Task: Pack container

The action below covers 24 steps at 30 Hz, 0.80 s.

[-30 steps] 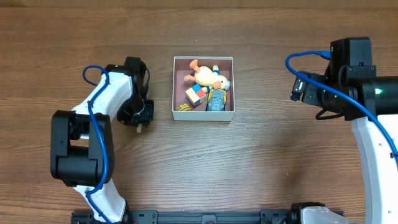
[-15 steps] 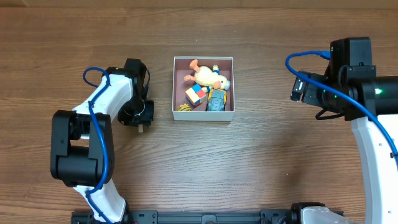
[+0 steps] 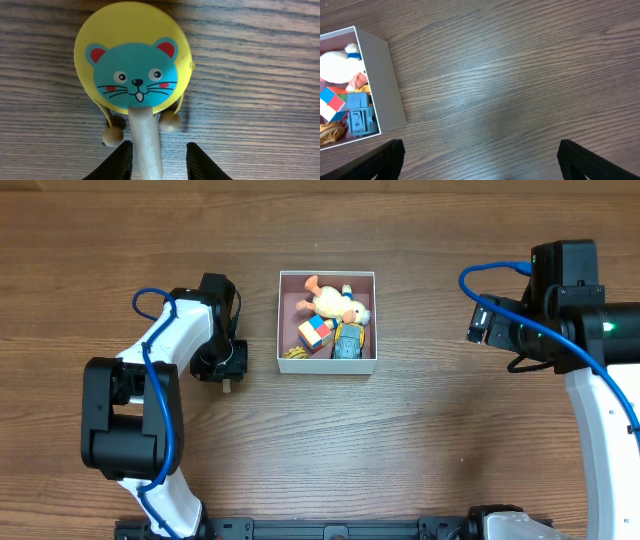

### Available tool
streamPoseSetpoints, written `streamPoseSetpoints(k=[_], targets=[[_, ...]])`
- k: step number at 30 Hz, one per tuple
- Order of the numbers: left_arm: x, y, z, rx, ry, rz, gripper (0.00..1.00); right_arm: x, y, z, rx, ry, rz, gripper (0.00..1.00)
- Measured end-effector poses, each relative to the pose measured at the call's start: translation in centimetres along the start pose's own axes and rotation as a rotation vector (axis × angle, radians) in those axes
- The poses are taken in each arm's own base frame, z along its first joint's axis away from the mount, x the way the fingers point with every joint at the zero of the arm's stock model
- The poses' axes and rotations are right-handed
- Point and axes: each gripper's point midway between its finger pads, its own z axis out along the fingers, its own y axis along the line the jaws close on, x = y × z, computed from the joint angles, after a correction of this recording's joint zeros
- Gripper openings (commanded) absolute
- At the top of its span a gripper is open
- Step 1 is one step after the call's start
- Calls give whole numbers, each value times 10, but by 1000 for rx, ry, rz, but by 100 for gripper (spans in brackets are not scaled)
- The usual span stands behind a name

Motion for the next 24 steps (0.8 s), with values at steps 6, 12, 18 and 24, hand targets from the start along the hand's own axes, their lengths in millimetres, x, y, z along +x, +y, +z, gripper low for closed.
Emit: streamPoseSetpoints(k=[6,12,18,24], targets=[[0,0,0,0,0,-27,36,0,0,0,0,0,0,100],[5,2,5,-11,12,-59,36,0,0,0,1,1,0,100],[10,5,13,-19,20,-86,37,0,0,0,0,0,0,100],[10,4,13,-17,15,-88,31,0,0,0,0,0,0,100]])
